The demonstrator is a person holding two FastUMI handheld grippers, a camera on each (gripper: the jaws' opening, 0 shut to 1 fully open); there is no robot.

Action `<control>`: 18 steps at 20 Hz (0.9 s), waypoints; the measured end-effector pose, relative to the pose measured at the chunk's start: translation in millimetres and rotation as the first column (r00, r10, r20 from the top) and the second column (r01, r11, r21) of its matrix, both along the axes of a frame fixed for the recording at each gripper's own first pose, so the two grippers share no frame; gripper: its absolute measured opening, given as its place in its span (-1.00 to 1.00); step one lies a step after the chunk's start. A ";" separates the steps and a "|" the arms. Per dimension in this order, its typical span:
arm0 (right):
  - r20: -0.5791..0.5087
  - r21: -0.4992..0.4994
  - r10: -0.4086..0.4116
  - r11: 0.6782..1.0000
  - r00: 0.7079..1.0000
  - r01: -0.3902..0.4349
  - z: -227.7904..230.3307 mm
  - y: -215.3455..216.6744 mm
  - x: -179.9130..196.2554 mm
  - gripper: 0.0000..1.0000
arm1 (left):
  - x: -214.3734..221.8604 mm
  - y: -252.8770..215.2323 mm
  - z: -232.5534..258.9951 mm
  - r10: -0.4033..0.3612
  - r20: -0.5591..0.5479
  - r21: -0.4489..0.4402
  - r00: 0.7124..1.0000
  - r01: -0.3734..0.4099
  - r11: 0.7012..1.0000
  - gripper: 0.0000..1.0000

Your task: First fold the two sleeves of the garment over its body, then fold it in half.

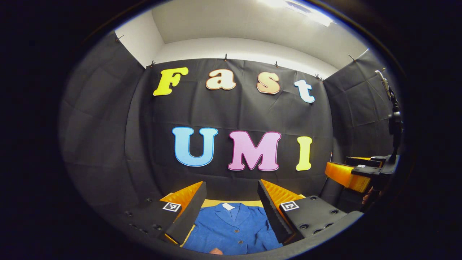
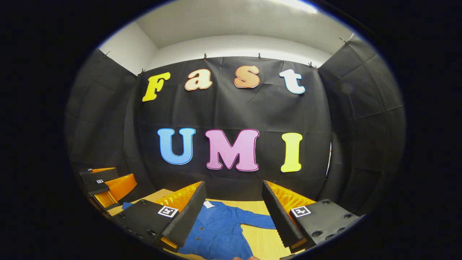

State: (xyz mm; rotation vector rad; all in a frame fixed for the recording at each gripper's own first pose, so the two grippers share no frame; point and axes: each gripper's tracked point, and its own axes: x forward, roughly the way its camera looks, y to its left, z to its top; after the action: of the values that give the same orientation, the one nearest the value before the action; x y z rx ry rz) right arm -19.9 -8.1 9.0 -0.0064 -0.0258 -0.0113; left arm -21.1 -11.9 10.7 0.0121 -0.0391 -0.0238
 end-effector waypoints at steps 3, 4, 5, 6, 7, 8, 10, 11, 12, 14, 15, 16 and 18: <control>0.003 -0.010 -0.001 1.000 1.000 0.001 0.7 -1.0 -1.4 0.82 | -2.9 0.0 -0.8 -0.001 0.000 -0.006 1.000 0.001 1.000 0.66; 0.005 -0.015 -0.005 1.000 1.000 0.005 1.5 -1.7 -1.3 0.94 | -4.2 0.1 -1.0 0.000 0.000 -0.009 1.000 0.000 1.000 0.66; 0.007 -0.018 -0.008 1.000 1.000 0.008 2.0 -3.1 -1.1 0.94 | -4.1 0.9 -0.3 0.002 0.001 -0.011 1.000 -0.002 1.000 0.64; 0.012 -0.020 -0.013 1.000 1.000 0.013 3.7 -4.6 -1.4 0.82 | -4.5 3.3 -0.2 0.004 0.002 -0.010 1.000 -0.004 1.000 0.64; 0.016 -0.023 -0.017 1.000 1.000 0.018 4.8 -6.1 -2.1 0.82 | -5.2 4.0 0.6 0.005 0.004 -0.009 1.000 -0.005 1.000 0.64; 0.020 -0.024 -0.021 0.999 1.000 0.021 6.1 -6.7 -3.3 0.82 | -6.5 3.9 0.2 0.005 0.005 -0.008 1.000 -0.005 1.000 0.62; 0.026 -0.028 -0.027 0.999 0.999 0.028 7.7 -7.8 -3.1 0.91 | -6.5 2.4 0.4 -0.001 0.006 -0.007 1.000 0.001 1.000 0.64; 0.027 -0.029 -0.030 0.999 0.999 0.031 8.4 -8.9 -3.0 0.87 | -6.4 1.4 1.0 -0.005 0.006 -0.006 1.000 0.005 1.000 0.64; 0.028 -0.031 -0.032 0.999 0.999 0.033 8.7 -9.3 -3.5 0.83 | -5.9 1.5 0.9 -0.009 0.006 -0.004 1.000 0.009 1.000 0.64; 0.029 -0.032 -0.037 0.999 0.999 0.038 8.2 -9.6 -4.6 0.83 | -5.8 0.9 2.6 -0.015 0.012 -0.002 1.000 0.015 1.000 0.64; 0.027 -0.032 -0.040 0.999 0.999 0.041 8.1 -10.1 -4.9 0.83 | -5.3 0.7 3.7 -0.019 0.014 -0.001 1.000 0.019 1.000 0.64; 0.026 -0.033 -0.045 0.998 0.999 0.045 7.8 -11.4 -5.5 0.83 | -4.2 0.5 4.5 -0.023 0.016 -0.001 1.000 0.023 1.000 0.62; 0.027 -0.040 -0.060 0.997 0.998 0.061 7.6 -16.6 -5.7 0.92 | -2.8 -0.4 4.0 -0.027 0.017 0.003 0.999 0.027 1.000 0.64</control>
State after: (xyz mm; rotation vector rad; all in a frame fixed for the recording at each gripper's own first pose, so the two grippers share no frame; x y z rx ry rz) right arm -25.5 -24.8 16.6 -0.0475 -0.0515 -0.0710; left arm -24.0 -12.3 14.7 0.0143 -0.0565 -0.0507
